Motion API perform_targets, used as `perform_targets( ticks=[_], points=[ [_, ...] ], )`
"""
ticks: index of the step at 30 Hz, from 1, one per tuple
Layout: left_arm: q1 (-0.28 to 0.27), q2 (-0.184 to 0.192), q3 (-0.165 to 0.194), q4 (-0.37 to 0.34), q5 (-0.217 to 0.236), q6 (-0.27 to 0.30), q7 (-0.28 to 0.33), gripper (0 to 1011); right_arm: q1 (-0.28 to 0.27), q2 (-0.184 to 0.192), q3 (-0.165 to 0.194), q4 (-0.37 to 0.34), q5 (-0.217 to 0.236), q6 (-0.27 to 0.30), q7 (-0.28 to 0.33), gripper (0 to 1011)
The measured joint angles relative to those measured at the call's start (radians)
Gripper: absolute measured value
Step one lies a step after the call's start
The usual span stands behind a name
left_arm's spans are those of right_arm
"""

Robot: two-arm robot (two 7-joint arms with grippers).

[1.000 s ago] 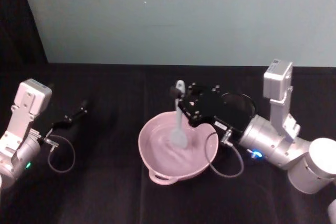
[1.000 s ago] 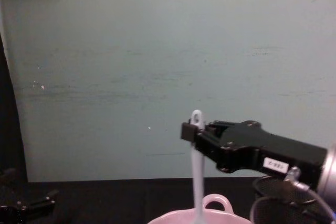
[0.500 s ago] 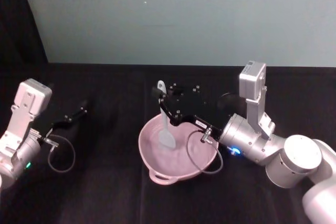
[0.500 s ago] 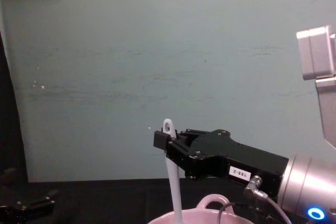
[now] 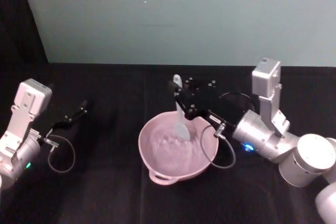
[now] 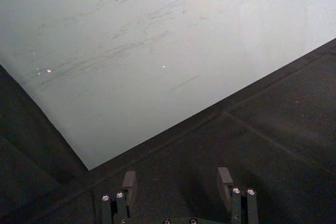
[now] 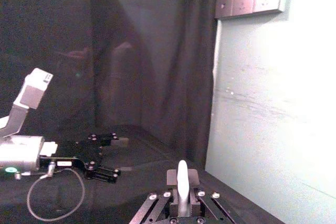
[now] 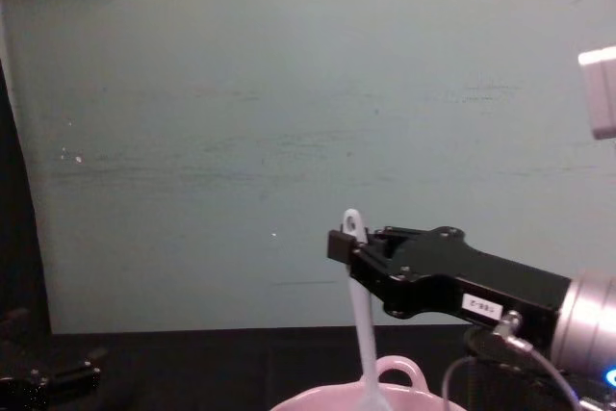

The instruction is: Use the one hand to pick up the spoon and stir the clear water in the bowl.

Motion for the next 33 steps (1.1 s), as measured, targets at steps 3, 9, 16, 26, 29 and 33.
perform_targets(
  ticks=[3, 9, 16, 26, 29, 33],
  points=[
    [0.0, 0.0, 0.0, 0.0, 0.0, 0.0, 0.0, 1005, -0.019, 0.016, 0.013, -0.026, -0.001, 0.007, -0.008, 118],
    [0.0, 0.0, 0.0, 0.0, 0.0, 0.0, 0.0, 1005, -0.065, 0.048, 0.034, -0.089, 0.007, 0.029, -0.016, 118],
    [0.0, 0.0, 0.0, 0.0, 0.0, 0.0, 0.0, 1005, -0.101, 0.055, 0.037, -0.139, 0.038, 0.033, -0.001, 119],
    [0.0, 0.0, 0.0, 0.0, 0.0, 0.0, 0.0, 1005, -0.062, 0.007, -0.005, -0.097, 0.061, 0.022, 0.043, 119],
    [0.0, 0.0, 0.0, 0.0, 0.0, 0.0, 0.0, 1005, -0.031, -0.014, -0.018, -0.054, 0.058, 0.01, 0.049, 119],
    [0.0, 0.0, 0.0, 0.0, 0.0, 0.0, 0.0, 1005, 0.004, -0.036, -0.025, 0.003, 0.048, -0.009, 0.052, 119]
  ],
)
